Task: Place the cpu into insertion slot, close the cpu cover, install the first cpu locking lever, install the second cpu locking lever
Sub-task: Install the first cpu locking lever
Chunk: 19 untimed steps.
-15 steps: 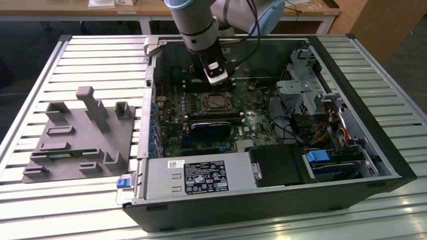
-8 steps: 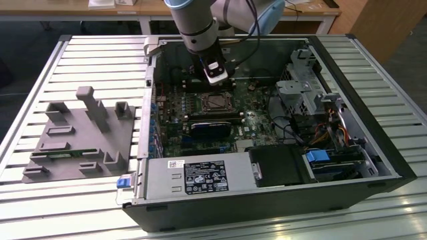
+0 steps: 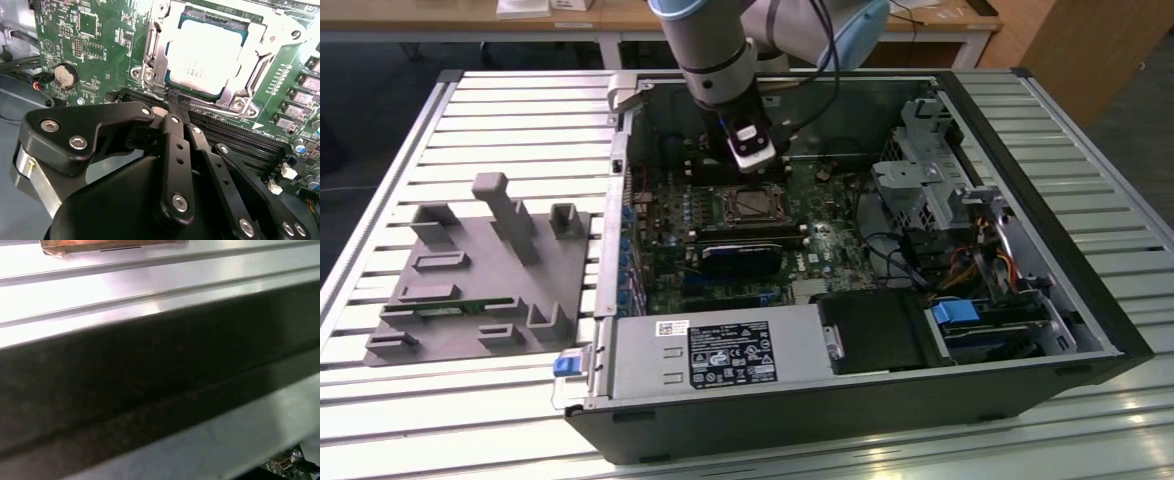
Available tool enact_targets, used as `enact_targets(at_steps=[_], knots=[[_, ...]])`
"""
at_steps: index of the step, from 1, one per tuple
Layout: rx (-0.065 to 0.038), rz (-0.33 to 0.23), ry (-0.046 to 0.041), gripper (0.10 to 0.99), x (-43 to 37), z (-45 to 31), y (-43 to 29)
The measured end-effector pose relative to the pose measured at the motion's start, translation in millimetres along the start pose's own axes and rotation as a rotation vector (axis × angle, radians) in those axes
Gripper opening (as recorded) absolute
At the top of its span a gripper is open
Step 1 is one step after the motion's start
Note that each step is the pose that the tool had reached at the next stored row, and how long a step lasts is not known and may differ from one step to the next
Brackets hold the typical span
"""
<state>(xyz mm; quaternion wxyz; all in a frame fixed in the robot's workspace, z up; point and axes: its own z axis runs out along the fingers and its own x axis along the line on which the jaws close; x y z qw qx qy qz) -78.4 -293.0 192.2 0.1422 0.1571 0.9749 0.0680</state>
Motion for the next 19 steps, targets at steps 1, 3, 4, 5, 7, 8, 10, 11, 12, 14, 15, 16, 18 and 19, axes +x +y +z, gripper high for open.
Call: enact_targets(at_steps=[1,3,4,5,7,8,10,11,12,14,15,16,18,19], knots=[[0.001,0.000,-0.0001,0.106,0.1,0.4,-0.1],[0.001,0.000,-0.0002,0.106,0.3,1.0,-0.3],[0.001,0.000,-0.0002,0.106,0.4,1.3,-0.3],[0.000,0.000,-0.0005,0.106,0.4,1.8,-0.2],[0.001,0.000,-0.0004,0.106,0.2,2.1,-0.2],[0.001,0.000,-0.0004,0.106,0.2,2.1,-0.2],[0.001,0.000,-0.0003,0.106,0.1,2.1,-0.2],[0.001,0.000,-0.0003,0.106,0.1,2.1,-0.2],[0.001,0.000,-0.0003,0.106,0.1,2.0,-0.2],[0.001,0.000,-0.0004,0.106,-0.3,0.5,0.1],[0.001,0.000,-0.0004,0.106,-0.7,-0.9,0.3],[0.001,0.000,-0.0003,0.106,-1.1,-2.4,0.6],[0.001,0.000,-0.0004,0.106,-2.0,-5.6,1.2],[0.001,0.000,-0.0004,0.106,-2.5,-7.5,1.6]])
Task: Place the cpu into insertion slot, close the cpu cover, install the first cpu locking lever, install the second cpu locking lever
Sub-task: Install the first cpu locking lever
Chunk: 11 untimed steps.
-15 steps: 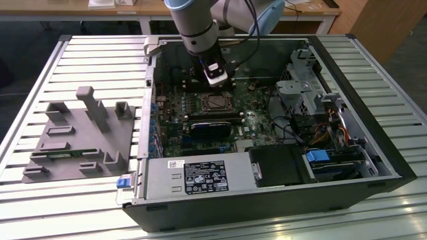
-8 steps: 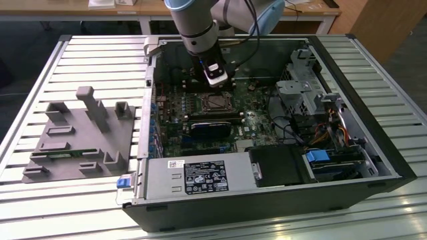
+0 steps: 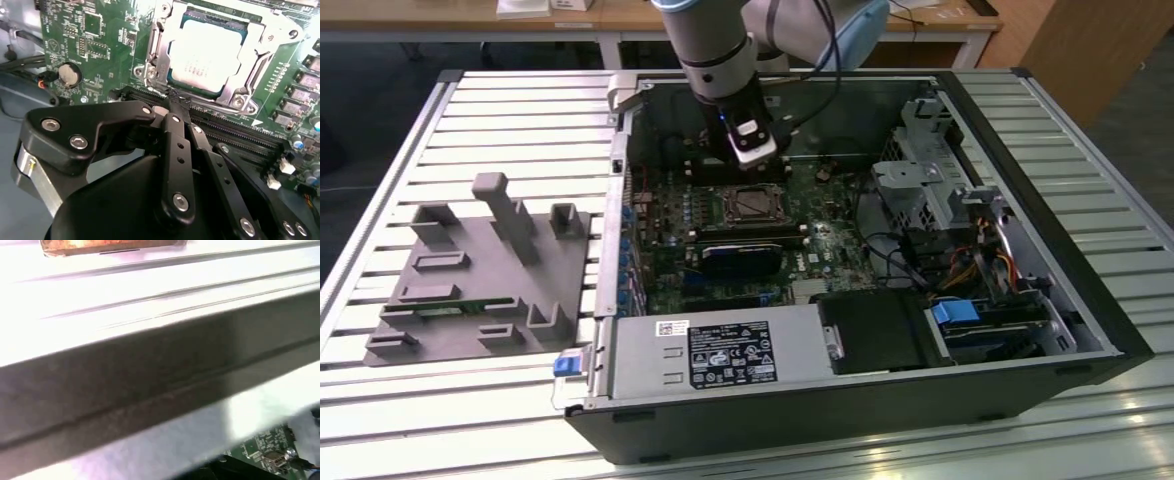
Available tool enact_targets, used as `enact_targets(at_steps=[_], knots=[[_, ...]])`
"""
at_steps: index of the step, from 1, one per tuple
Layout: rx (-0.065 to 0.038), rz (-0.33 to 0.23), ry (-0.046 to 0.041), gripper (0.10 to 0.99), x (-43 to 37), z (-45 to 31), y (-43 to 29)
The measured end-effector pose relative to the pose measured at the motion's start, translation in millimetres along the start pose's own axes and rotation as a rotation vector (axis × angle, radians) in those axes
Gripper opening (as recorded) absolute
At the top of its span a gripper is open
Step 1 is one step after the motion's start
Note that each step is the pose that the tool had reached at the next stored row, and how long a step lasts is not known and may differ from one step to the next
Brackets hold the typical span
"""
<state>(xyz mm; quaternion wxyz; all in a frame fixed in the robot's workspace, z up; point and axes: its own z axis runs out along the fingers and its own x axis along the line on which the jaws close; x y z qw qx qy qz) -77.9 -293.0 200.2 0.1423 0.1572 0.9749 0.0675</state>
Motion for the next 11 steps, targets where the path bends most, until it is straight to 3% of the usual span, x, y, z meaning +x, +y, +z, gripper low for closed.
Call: enact_targets(at_steps=[6,11], knots=[[0.000,0.000,0.0000,0.106,-3.2,-12.1,2.2],[-0.001,0.000,0.0001,0.106,-3.7,-13.7,2.5]])
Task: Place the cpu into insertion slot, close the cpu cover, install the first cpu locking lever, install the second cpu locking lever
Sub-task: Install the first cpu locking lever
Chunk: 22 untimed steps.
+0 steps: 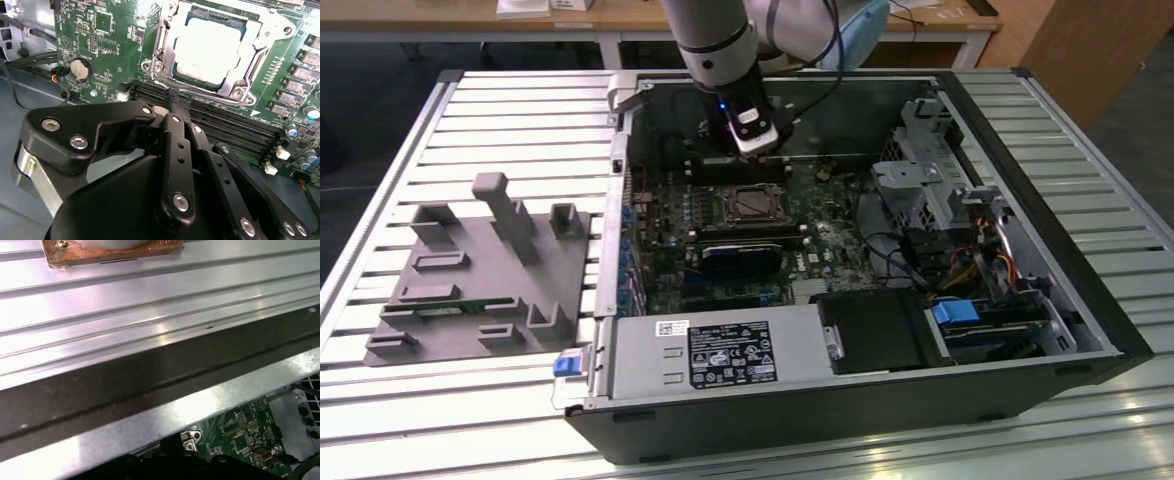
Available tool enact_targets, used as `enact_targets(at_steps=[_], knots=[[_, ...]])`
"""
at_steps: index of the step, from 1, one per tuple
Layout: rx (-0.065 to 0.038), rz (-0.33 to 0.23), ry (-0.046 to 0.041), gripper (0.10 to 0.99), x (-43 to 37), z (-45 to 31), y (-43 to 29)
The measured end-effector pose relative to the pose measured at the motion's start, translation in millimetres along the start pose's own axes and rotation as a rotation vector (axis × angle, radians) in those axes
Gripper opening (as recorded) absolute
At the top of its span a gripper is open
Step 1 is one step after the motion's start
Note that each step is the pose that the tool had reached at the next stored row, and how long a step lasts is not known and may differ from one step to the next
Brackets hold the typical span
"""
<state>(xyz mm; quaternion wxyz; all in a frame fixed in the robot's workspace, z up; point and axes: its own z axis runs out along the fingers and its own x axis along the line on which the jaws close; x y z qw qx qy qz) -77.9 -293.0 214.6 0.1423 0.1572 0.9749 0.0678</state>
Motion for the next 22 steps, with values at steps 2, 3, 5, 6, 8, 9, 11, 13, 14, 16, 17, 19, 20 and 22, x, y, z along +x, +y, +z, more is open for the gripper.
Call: enact_targets(at_steps=[2,3,5,6,8,9,11,13,14,16,17,19,20,22], knots=[[0.000,0.000,0.0001,0.106,0.0,-0.1,0.0],[0.000,0.000,0.0001,0.106,0.0,-0.1,0.0],[0.000,0.000,0.0004,0.106,0.0,-0.1,0.0],[0.001,0.000,0.0032,0.106,-0.3,0.0,0.1],[0.011,0.003,0.0318,0.106,-1.8,0.5,0.4],[0.017,0.004,0.0494,0.106,-2.6,0.9,0.7],[0.029,0.008,0.0831,0.106,-4.3,1.6,1.2],[0.041,0.011,0.1169,0.106,-6.1,2.2,1.7],[0.046,0.012,0.1340,0.106,-7.1,2.6,2.1],[0.058,0.016,0.1676,0.106,-8.8,3.3,2.6],[0.059,0.016,0.1715,0.106,-8.9,3.3,2.6],[0.060,0.016,0.1727,0.106,-8.9,3.2,2.6],[0.060,0.016,0.1733,0.106,-8.9,3.3,2.6],[0.060,0.015,0.1735,0.106,-10.9,4.0,3.3]])
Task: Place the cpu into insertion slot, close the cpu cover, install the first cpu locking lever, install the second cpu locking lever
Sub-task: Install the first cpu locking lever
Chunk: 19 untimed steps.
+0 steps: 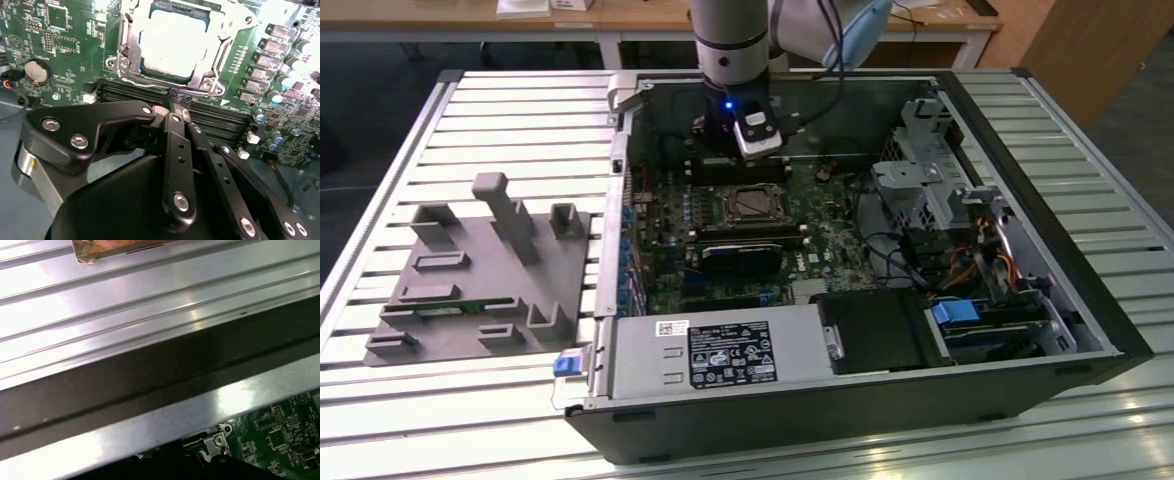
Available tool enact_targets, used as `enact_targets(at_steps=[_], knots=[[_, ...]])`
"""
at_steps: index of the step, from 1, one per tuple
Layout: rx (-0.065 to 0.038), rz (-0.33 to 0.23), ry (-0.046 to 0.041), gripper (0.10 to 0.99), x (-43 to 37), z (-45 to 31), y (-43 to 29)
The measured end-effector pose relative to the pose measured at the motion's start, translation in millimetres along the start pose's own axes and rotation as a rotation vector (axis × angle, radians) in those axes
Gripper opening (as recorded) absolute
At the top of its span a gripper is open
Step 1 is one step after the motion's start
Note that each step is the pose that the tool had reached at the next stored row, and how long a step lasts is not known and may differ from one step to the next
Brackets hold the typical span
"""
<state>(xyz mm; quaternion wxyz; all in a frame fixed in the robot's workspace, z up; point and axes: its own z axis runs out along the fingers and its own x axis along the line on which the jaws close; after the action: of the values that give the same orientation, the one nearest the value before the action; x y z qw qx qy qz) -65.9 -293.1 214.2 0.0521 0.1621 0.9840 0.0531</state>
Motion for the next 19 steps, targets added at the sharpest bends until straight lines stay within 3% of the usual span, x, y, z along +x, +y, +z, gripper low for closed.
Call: enact_targets(at_steps=[6,14,19], knots=[[-0.001,-0.016,0.0026,0.106,-14.1,1.7,4.6],[0.021,-0.027,-0.0032,0.106,-16.2,-0.2,2.1],[0.025,-0.030,-0.0043,0.106,-18.5,-1.9,-4.2]])
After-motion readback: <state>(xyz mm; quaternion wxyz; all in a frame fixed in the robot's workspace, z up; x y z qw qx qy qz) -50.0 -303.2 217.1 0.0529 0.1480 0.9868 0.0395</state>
